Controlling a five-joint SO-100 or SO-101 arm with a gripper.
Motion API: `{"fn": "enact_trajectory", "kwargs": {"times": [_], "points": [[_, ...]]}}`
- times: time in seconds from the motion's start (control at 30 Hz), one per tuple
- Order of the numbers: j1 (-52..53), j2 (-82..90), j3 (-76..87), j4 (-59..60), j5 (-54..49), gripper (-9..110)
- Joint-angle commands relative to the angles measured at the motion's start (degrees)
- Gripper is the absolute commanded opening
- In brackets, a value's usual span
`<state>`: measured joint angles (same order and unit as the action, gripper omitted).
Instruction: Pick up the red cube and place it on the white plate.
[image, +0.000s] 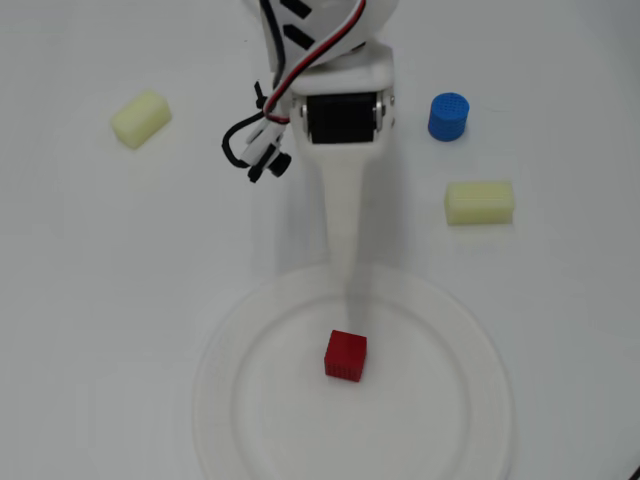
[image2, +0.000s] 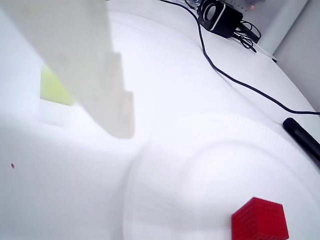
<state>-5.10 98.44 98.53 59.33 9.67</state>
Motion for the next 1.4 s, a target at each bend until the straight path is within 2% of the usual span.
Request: {"fn": "enact_trajectory", "kwargs": {"times": [0.0, 0.13, 0.5, 0.73, 0.97, 1.1, 1.3, 1.37], "points": [[-0.4, 4.5, -2.5, 4.4, 0.4, 38], [-1.2, 7.0, -1.9, 10.9, 0.4, 40], [-1.5, 29.1, 14.8, 17.1, -3.7, 41], [1.1, 44.5, 29.9, 16.9, -4.9, 40], [2.7, 60.1, 49.0, 10.8, -6.9, 36], [3.5, 63.5, 57.8, 8.7, -8.9, 29], [4.4, 71.0, 68.7, 5.0, -9.9, 7], [4.6, 75.3, 71.6, 4.7, -10.5, 4]]}}
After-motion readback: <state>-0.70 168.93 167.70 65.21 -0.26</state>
